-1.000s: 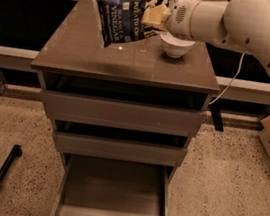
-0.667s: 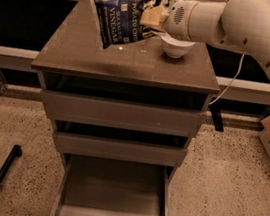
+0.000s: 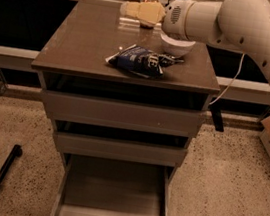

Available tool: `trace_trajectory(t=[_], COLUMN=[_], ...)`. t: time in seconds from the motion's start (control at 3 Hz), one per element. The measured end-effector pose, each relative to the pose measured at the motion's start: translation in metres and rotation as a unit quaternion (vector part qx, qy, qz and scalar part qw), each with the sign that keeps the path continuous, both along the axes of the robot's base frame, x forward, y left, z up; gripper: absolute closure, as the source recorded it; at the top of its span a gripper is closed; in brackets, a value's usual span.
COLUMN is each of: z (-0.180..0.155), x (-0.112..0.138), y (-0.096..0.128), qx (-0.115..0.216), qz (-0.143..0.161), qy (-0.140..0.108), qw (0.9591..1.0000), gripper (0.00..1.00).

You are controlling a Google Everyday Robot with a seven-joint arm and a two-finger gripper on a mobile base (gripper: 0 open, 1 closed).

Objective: Pick blue chip bag from bottom drawer and place on counter

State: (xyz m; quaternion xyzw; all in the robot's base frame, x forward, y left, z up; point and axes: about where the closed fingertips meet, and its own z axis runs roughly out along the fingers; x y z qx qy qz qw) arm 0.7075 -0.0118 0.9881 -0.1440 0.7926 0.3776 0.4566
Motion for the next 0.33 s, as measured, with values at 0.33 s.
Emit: trace_trajectory(t=[0.33], z=[0.0000], x=[0.0000], y=[0.0000], qx=[0.000], qz=[0.000], qy=[0.000], qw=[1.0000], gripper=[0.00])
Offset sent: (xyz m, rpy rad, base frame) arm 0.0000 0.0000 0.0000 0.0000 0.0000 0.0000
